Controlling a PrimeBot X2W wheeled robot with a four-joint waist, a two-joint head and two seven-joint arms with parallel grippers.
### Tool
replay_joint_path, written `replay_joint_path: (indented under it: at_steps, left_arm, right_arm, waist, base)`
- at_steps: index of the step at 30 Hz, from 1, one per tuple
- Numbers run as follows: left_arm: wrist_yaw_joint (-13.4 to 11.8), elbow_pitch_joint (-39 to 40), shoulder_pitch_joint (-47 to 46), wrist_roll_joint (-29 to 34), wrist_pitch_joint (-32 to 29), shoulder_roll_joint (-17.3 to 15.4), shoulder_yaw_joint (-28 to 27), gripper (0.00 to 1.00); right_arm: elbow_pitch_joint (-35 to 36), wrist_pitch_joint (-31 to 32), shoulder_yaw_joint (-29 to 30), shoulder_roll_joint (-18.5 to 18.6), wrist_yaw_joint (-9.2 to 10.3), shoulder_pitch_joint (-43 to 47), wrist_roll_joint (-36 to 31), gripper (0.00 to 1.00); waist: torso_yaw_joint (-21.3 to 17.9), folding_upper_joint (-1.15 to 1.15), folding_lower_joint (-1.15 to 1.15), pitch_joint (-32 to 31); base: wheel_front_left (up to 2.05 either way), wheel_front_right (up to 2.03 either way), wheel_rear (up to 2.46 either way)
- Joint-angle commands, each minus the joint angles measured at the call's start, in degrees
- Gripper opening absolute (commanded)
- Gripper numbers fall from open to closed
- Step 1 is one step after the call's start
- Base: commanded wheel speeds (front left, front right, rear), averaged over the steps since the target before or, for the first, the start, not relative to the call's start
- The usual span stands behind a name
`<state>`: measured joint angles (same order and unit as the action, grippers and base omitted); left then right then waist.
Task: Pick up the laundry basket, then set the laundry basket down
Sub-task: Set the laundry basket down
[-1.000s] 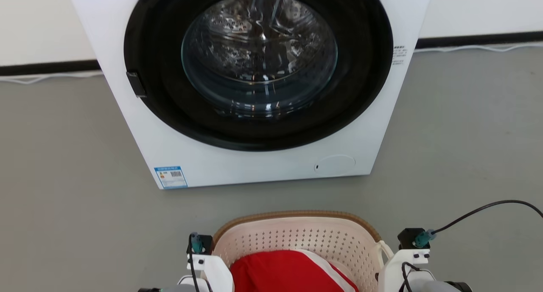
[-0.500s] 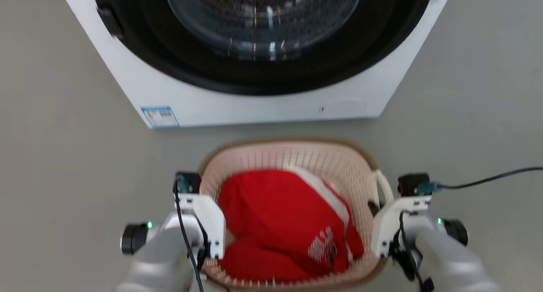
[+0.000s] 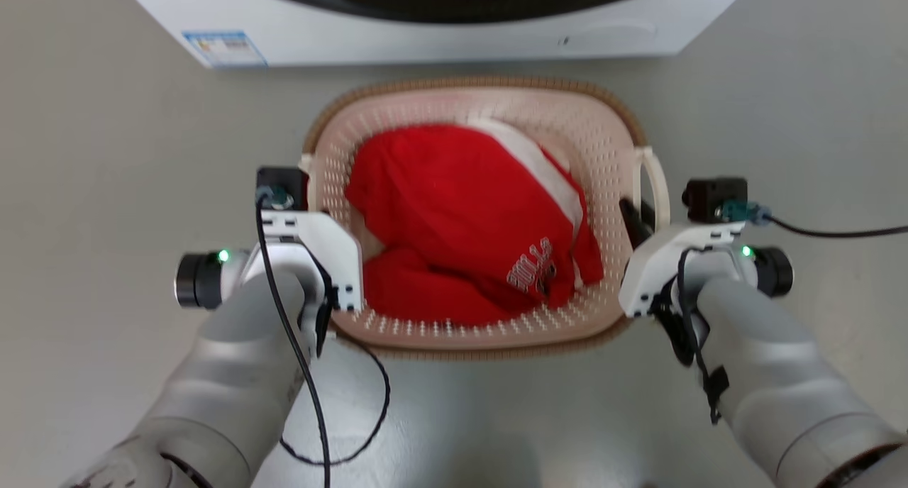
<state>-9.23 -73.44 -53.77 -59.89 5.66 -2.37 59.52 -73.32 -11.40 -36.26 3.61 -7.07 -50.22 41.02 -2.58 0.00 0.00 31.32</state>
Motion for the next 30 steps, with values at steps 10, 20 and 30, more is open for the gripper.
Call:
replay_joint_path:
  at_steps: [10, 20, 30]
  left_arm:
    - [-1.8, -0.2, -7.6, 1.3, 6.2, -2.6, -1.5, 0.00]
    - [-2.3, -0.4, -11.0, 1.7, 8.2, -4.0, -2.1, 0.00]
    - [-2.6, -0.4, -13.3, 2.2, 9.1, -5.2, -2.8, 0.00]
  right_arm:
    - [-0.2, -3.5, 0.6, -0.7, -0.42, -5.6, -2.6, 0.00]
    - [1.9, -3.6, 5.5, -0.7, -0.42, -8.2, -7.1, 0.00]
    - [4.6, -3.6, 10.5, -0.7, -0.42, -8.2, -12.0, 0.00]
  waist:
    - [1.5, 0.00, 0.00, 12.1]
    - [0.8, 0.00, 0.00, 17.6]
    - [0.3, 0.00, 0.00, 20.8]
  base:
    - [0.00, 0.00, 0.00]
    - [0.00, 0.00, 0.00]
    - [0.00, 0.00, 0.00]
